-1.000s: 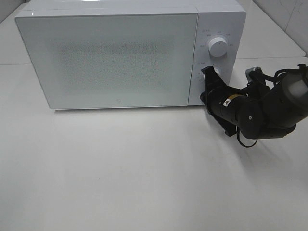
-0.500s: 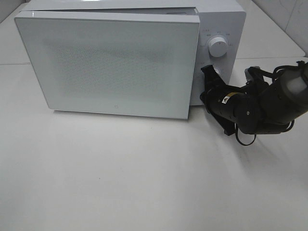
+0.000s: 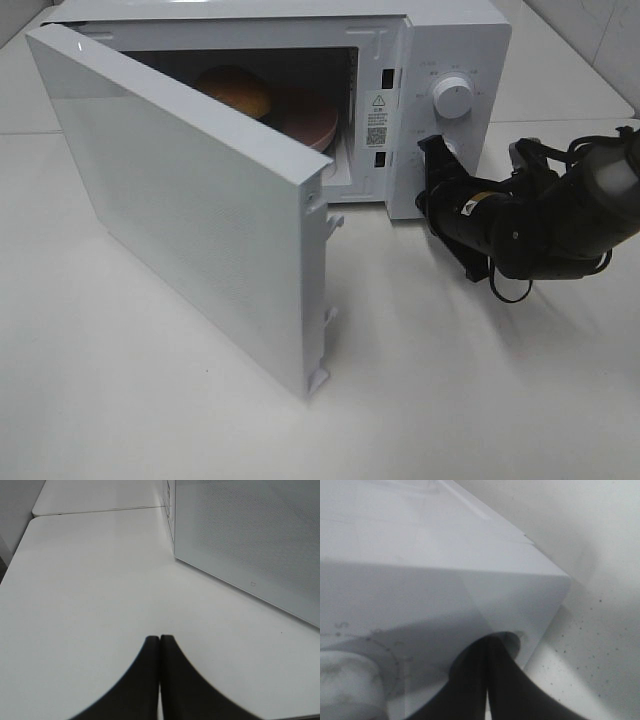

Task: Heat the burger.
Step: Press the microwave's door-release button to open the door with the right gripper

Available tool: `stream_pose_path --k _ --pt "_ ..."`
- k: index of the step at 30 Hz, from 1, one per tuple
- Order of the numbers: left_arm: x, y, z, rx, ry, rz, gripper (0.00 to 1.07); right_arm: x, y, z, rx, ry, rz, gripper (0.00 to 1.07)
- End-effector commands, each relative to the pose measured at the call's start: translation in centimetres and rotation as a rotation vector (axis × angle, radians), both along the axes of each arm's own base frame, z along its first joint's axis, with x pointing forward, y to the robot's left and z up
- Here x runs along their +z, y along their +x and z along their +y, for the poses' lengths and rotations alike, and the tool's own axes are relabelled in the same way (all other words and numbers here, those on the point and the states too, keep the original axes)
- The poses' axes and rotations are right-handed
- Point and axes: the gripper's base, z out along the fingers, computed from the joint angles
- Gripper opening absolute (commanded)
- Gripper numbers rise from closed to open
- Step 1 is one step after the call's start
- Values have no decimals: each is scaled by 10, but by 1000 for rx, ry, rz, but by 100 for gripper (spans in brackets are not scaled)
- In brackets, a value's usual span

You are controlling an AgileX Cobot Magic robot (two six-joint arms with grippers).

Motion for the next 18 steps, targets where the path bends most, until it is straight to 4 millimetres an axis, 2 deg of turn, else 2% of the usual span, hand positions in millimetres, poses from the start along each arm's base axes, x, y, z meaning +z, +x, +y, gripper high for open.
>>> stream_pose_path --k 1,4,11,18 --pt "1 0 0 -1 -1 -17 0 29 8 1 10 75 -244 0" --pt "1 0 0 -1 -1 -17 0 25 -1 -1 19 76 -212 0" --pt "1 0 0 -1 -1 -17 0 29 -17 -6 53 11 -153 0" --pt "1 0 0 -1 -1 -17 0 31 -28 -7 161 -193 -25 0"
